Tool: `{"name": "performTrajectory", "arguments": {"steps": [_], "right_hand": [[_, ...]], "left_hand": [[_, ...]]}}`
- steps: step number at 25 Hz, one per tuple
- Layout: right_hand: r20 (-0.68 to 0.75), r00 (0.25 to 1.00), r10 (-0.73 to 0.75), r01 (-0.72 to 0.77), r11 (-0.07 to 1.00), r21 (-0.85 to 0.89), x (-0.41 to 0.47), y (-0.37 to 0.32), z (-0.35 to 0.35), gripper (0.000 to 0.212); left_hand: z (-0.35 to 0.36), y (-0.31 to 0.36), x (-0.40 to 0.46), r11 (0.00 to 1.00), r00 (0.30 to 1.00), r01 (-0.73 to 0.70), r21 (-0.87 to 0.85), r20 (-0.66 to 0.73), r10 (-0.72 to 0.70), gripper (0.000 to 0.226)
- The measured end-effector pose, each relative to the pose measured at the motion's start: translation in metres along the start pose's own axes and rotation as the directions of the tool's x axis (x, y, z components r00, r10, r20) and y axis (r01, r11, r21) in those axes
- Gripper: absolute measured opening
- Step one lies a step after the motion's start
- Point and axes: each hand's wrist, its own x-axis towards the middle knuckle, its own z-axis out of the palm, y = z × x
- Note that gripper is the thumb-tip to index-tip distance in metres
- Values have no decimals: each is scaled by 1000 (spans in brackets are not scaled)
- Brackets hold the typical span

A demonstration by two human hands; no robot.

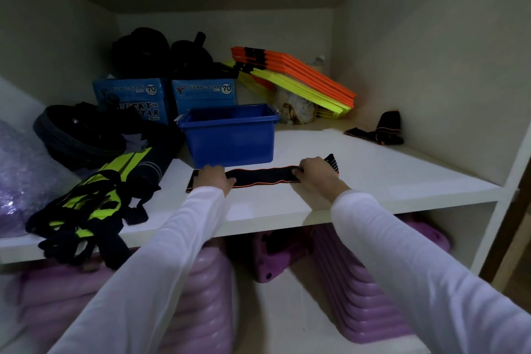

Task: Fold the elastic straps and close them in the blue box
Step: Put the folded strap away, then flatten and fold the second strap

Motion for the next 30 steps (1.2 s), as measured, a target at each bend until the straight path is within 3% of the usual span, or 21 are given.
{"name": "performTrajectory", "arguments": {"steps": [2, 4, 7, 9, 15, 18, 21, 25, 27, 30], "right_hand": [[-165, 985, 45, -32, 996, 81, -2, 14, -10, 36], [-251, 960, 127, -90, 984, 153, -1, 34, -23, 33], [-217, 934, 283, -235, 946, 223, 3, 73, -41, 27], [-181, 914, 363, -316, 917, 244, 3, 105, -49, 33], [-151, 833, 533, -484, 833, 268, 23, 190, -56, 30], [-111, 818, 565, -517, 806, 288, 42, 223, -59, 14], [-68, 826, 560, -520, 802, 295, 61, 245, -57, 19], [-41, 810, 585, -510, 738, 442, 85, 269, -51, 28], [-50, 830, 555, -462, 736, 495, 102, 275, -49, 20], [-65, 846, 529, -367, 666, 649, 119, 273, -45, 35]], "left_hand": [[-7, 28, -6, 996, 985, -88, 3, -146, 88, 38], [-18, 66, -11, 981, 968, -189, -54, -177, 177, 34], [-25, 122, -2, 931, 959, -277, -239, -121, 254, 23], [-21, 156, 11, 902, 950, -311, -300, -93, 297, 24], [13, 243, 51, 873, 896, -429, -232, 9, 443, 11], [37, 277, 74, 873, 873, -446, -198, 116, 473, 25], [54, 291, 90, 896, 853, -421, -141, 275, 444, 39], [74, 297, 114, 908, 829, -416, -58, 385, 405, 62], [80, 299, 123, 899, 805, -437, -2, 444, 393, 72], [85, 302, 126, 875, 772, -478, 80, 513, 375, 77]]}}
